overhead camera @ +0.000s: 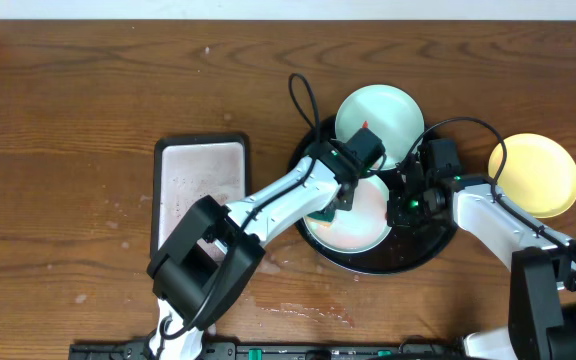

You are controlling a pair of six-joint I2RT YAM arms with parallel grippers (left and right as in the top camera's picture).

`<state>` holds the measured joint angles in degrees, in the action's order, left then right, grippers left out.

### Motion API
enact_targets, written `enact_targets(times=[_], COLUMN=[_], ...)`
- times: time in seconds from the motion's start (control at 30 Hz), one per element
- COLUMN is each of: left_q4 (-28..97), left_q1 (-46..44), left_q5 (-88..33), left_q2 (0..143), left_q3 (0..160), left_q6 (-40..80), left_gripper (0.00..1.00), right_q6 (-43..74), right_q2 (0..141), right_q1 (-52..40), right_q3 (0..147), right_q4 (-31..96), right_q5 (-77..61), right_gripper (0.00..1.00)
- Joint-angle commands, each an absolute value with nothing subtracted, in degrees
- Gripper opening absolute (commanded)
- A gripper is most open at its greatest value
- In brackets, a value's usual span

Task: Clean dirty plates on tray and stack at the side
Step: 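Return the sponge to the white tray with the left gripper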

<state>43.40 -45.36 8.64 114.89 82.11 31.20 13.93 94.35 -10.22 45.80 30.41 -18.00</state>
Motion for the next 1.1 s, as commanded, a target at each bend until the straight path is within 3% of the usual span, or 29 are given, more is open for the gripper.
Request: enact_targets(times=[0.0,0.27,0.33,0.43,0.57,0.77,1.07], left_q4=[44.38,50.52,54.15,60.31,65.36,62.0,57.95], left_q1=[-45.58,-44.16,-41.5,-35.31,-24.58,-13.06,-4.99], left_q5=[18.11,9.47,9.52,9.67,9.63,6.9,-1.52], left_q2=[112.29,97.8,93.3,87.99,85.03,85.1,84.49], left_q3=[82.52,82.81,82.81,82.72,80.55,70.48,64.71], left_q6=[29.63,32.75,32.84,31.48,28.25,24.49,20.14], left_gripper=[0.08,0.08,0.08,0.08,0.08,0.08,0.3], right_q6=[13.21,12.73,12.75,12.58,13.37,17.3,18.61], right_q2=[96.12,96.12,96.12,96.12,95.2,85.14,65.32], right_q1=[-10.17,-10.17,-10.17,-10.17,-10.24,-13.67,-26.0], right_q3=[44.82,44.84,44.84,44.84,44.91,44.95,44.95], right_q4=[31.09,29.06,28.67,28.75,29.78,33.71,38.11], right_q5=[-11.86,-12.36,-12.56,-13.72,-12.8,-5.96,22.22], right_gripper=[0.01,0.01,0.07,0.01,0.01,0.01,0.01])
